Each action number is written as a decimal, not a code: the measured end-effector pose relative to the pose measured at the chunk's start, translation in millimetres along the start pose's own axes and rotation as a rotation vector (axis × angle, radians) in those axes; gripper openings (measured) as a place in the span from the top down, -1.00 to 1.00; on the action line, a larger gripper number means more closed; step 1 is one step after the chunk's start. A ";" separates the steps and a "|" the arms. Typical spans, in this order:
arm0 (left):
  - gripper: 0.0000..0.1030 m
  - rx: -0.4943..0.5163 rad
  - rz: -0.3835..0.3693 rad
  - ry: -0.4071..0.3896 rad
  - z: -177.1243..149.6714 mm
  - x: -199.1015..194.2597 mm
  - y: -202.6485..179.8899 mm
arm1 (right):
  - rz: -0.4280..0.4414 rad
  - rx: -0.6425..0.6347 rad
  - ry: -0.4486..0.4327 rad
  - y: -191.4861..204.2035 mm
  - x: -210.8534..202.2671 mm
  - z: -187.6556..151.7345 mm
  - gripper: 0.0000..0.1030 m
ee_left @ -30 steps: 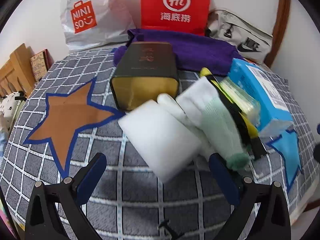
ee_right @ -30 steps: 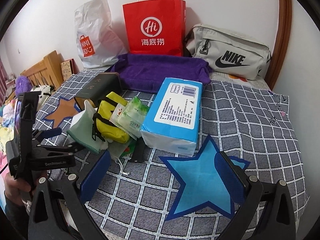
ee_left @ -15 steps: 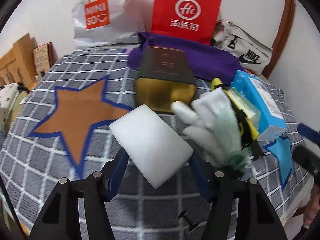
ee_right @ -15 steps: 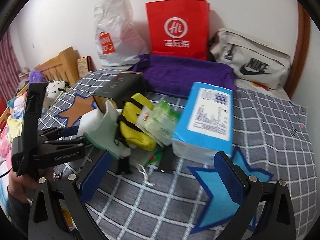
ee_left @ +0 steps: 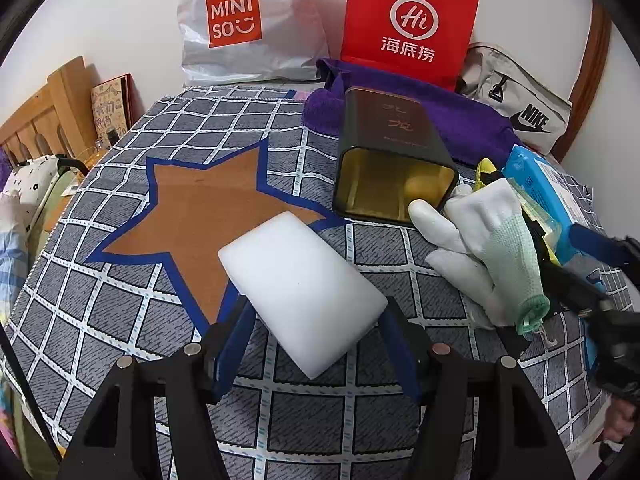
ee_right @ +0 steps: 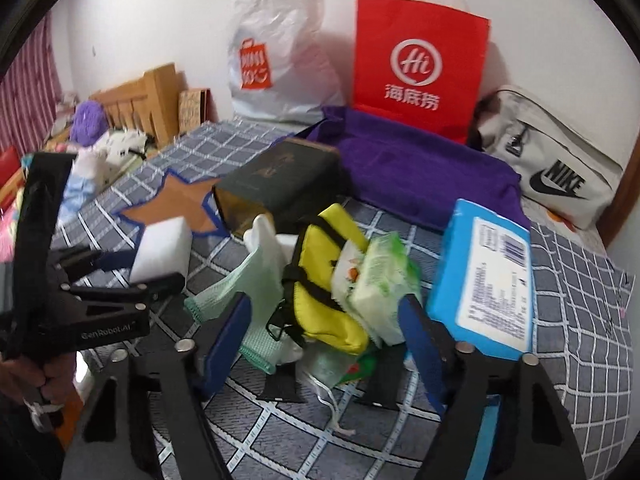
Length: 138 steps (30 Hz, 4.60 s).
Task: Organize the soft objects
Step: 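Grasp the yellow Adidas pouch with the right gripper while the left holds the foam block, then lift and carry the pouch and foam block toward the purple towel with both grippers, then lower the pouch onto the purple towel with the right gripper while the left sets the foam block there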
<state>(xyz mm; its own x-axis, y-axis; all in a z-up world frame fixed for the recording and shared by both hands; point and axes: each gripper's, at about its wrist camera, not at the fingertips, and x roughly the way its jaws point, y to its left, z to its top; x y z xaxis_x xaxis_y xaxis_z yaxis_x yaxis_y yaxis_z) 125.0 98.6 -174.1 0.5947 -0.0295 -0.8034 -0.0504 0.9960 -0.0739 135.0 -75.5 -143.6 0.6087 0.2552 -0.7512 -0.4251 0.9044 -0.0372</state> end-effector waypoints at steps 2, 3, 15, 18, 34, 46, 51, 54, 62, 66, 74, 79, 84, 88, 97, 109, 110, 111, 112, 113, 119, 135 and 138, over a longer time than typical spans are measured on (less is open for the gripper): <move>-0.22 0.001 -0.002 0.000 0.6 0.5 0.2 | -0.015 -0.023 0.010 5.6 9.8 -1.6 -0.09; -0.22 0.002 -0.003 0.000 0.7 0.9 0.9 | -0.026 -0.039 0.027 7.7 16.7 -2.5 0.25; -0.22 -0.009 0.013 0.003 0.0 -0.1 0.0 | 0.207 0.115 -0.070 -23.6 -39.3 -6.9 0.53; -0.22 -0.014 0.023 0.010 -1.4 -1.8 -1.1 | 0.268 0.149 -0.077 -32.6 -49.3 -14.3 0.57; -0.22 -0.001 0.057 0.027 -6.6 -4.7 -8.9 | 0.195 0.155 0.067 -61.7 -47.6 -79.7 0.02; -0.22 -0.003 0.044 0.045 -7.5 1.9 -9.1 | 0.046 0.319 0.055 -114.3 -37.4 -85.7 -0.23; -0.22 0.008 0.047 0.046 -7.1 3.5 -9.6 | 0.154 0.215 0.023 -81.2 -37.4 -74.3 -0.59; -0.22 0.000 0.034 0.044 -7.7 2.5 -7.4 | 0.152 0.151 0.062 -60.8 -23.3 -69.9 -0.63; -0.17 0.023 0.041 0.026 -10.4 1.4 -8.7 | 0.027 0.065 0.082 -42.3 -5.8 -76.5 -0.51; -0.15 0.006 0.017 0.016 -9.1 -4.2 -4.0 | 0.062 0.104 0.049 -50.1 -22.6 -76.4 -0.39; -0.15 -0.025 -0.024 -0.017 -5.1 -24.9 -1.2 | 0.066 0.156 0.004 -63.1 -49.7 -74.8 -0.39; -0.15 -0.015 -0.028 -0.039 -2.7 -38.4 -6.8 | 0.059 0.201 -0.017 -73.3 -64.3 -75.1 -0.39; -0.15 0.000 -0.023 -0.056 3.3 -51.6 -14.8 | 0.041 0.232 -0.024 -81.3 -74.3 -73.3 -0.39; -0.15 0.012 -0.022 -0.077 10.6 -63.8 -21.7 | 0.000 0.242 -0.027 -87.5 -81.9 -69.6 -0.39; -0.15 0.030 -0.028 -0.111 31.9 -81.8 -36.3 | -0.031 0.265 -0.031 -102.8 -93.6 -51.8 -0.39; -0.15 0.036 -0.015 -0.130 73.3 -84.7 -42.1 | -0.057 0.277 -0.079 -127.6 -97.2 -4.9 -0.39; -0.15 0.035 -0.012 -0.130 75.9 -84.3 -42.3 | -0.061 0.276 -0.079 -129.6 -96.5 -0.5 -0.39; -0.15 0.036 -0.010 -0.132 80.0 -83.7 -42.1 | -0.069 0.275 -0.079 -131.7 -95.4 5.2 -0.39; -0.15 0.035 -0.008 -0.132 84.6 -82.5 -41.6 | -0.078 0.273 -0.080 -134.0 -94.0 10.9 -0.39; -0.15 0.033 -0.006 -0.131 88.9 -81.1 -41.1 | -0.082 0.273 -0.080 -135.5 -92.6 14.9 -0.39; -0.15 0.026 -0.018 -0.124 115.2 -68.5 -41.0 | -0.090 0.281 -0.075 -150.1 -77.9 44.9 -0.39; -0.15 0.052 -0.037 -0.054 186.6 7.9 -57.9 | -0.076 0.238 -0.043 -184.6 -3.5 113.2 -0.40; -0.15 0.057 -0.041 -0.043 199.6 23.8 -60.1 | -0.068 0.229 -0.026 -190.7 15.0 123.4 -0.40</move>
<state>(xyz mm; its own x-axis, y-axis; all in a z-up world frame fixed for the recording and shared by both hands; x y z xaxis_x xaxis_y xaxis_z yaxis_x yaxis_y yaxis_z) 302.3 55.0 -70.8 0.6292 -0.0682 -0.7742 0.0197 0.9972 -0.0718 307.9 -202.0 -66.5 0.6490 0.1974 -0.7347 -0.2213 0.9730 0.0659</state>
